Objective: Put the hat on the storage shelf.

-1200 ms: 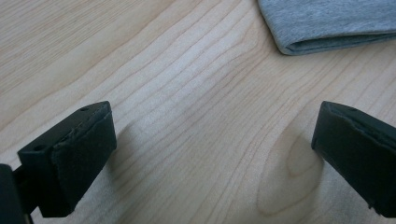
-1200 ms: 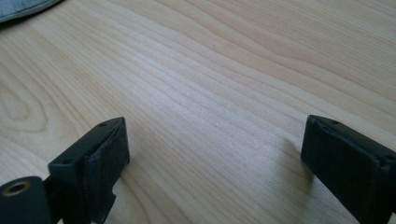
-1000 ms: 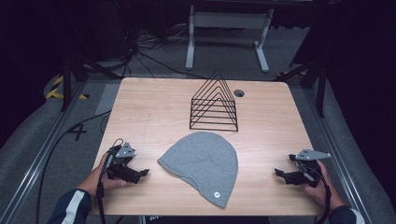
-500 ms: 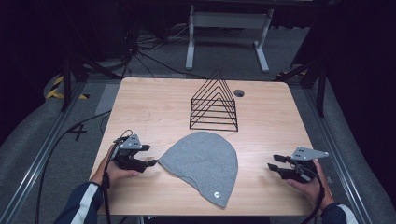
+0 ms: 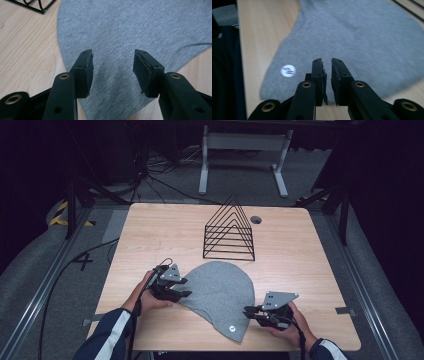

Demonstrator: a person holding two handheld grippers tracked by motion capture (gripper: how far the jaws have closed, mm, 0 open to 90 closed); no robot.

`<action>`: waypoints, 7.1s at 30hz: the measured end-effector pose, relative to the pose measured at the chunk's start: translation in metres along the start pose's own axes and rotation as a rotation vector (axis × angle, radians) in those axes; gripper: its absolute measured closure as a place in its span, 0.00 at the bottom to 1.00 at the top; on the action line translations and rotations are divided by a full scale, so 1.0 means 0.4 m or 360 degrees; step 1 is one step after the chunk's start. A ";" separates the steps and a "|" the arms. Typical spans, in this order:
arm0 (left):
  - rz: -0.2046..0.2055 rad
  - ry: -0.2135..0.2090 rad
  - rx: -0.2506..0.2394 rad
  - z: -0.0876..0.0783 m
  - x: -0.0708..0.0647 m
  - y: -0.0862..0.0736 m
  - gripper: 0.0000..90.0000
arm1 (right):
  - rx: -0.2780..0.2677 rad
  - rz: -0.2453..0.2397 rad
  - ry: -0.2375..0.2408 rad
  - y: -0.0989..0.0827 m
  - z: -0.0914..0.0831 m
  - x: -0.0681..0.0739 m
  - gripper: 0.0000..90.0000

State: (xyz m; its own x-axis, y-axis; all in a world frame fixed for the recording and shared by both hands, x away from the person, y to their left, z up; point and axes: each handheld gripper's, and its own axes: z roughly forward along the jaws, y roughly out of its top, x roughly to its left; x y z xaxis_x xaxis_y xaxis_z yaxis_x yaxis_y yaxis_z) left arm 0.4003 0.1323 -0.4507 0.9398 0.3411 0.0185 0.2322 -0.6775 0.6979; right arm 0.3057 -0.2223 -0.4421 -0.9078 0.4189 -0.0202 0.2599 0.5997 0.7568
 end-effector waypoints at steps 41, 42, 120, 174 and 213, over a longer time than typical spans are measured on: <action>0.0040 -0.0220 0.0066 0.035 -0.160 -0.011 0.56 | 0.0164 0.0132 -0.0097 -0.083 -0.033 -0.072 0.89; 0.0066 -0.0201 0.0057 0.035 -0.167 -0.012 0.56 | 0.0166 0.0142 -0.0098 -0.084 -0.035 -0.074 0.89; -0.0213 0.0179 -0.0256 -0.039 -0.024 0.091 0.97 | -0.0060 0.0235 -0.0318 0.079 -0.012 -0.184 0.94; 0.0023 0.0456 -0.0562 -0.314 0.175 0.567 0.97 | -0.0452 0.0038 -0.0745 0.528 -0.376 -0.387 0.94; -0.0155 0.0470 -0.0551 -0.236 0.295 0.529 0.97 | -0.0447 0.0169 -0.0712 0.513 -0.256 -0.505 0.94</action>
State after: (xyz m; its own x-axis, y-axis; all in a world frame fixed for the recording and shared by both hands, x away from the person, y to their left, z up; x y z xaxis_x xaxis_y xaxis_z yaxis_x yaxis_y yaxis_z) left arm 0.5369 0.0908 -0.2330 0.7946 0.5973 0.1092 0.1712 -0.3929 0.9035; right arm 0.5087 -0.2537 -0.2158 -0.6366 0.7535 -0.1640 0.1889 0.3585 0.9142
